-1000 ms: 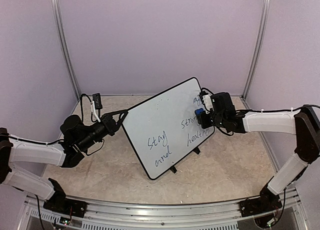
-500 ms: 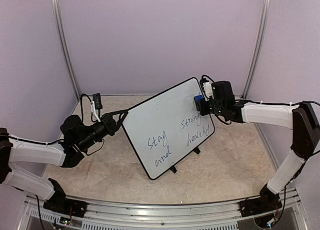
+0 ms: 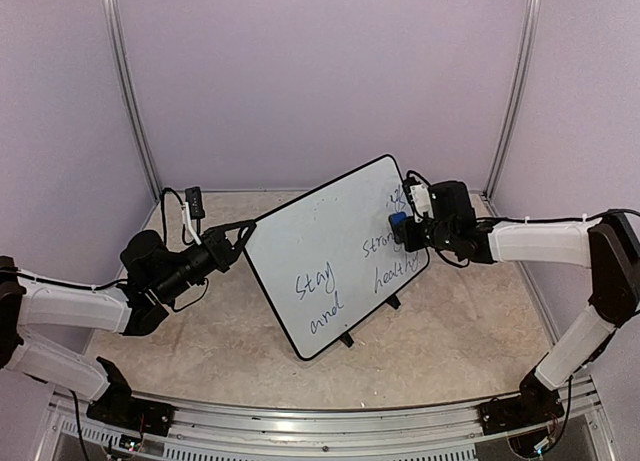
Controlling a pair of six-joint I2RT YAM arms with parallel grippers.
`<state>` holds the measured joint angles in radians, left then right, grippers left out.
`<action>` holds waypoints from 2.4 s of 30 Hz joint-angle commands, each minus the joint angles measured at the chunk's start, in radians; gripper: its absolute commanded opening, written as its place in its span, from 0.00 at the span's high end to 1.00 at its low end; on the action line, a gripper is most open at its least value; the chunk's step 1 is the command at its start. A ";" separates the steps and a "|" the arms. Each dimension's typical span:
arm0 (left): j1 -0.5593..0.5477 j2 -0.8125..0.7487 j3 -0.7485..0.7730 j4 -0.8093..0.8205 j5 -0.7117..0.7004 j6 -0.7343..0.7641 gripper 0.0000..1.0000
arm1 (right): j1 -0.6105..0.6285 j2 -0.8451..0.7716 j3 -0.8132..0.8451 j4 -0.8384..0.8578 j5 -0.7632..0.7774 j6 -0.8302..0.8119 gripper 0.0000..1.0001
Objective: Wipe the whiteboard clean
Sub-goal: Erase the whiteboard at the center of the board.
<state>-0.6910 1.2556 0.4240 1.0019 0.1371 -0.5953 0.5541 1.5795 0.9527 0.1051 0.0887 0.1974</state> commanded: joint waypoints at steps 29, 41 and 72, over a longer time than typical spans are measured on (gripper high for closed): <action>-0.031 -0.022 0.019 0.037 0.208 0.091 1.00 | -0.021 0.055 0.125 -0.065 0.018 -0.019 0.77; -0.031 -0.032 0.017 0.030 0.199 0.097 1.00 | -0.022 0.089 0.147 -0.071 0.023 -0.018 0.77; -0.033 -0.018 0.021 0.035 0.202 0.097 1.00 | -0.057 0.087 0.106 -0.044 -0.087 -0.025 0.78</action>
<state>-0.6910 1.2503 0.4244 0.9928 0.1326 -0.5938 0.4969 1.6600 1.1469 0.0605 0.0647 0.1658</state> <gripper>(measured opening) 0.035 0.230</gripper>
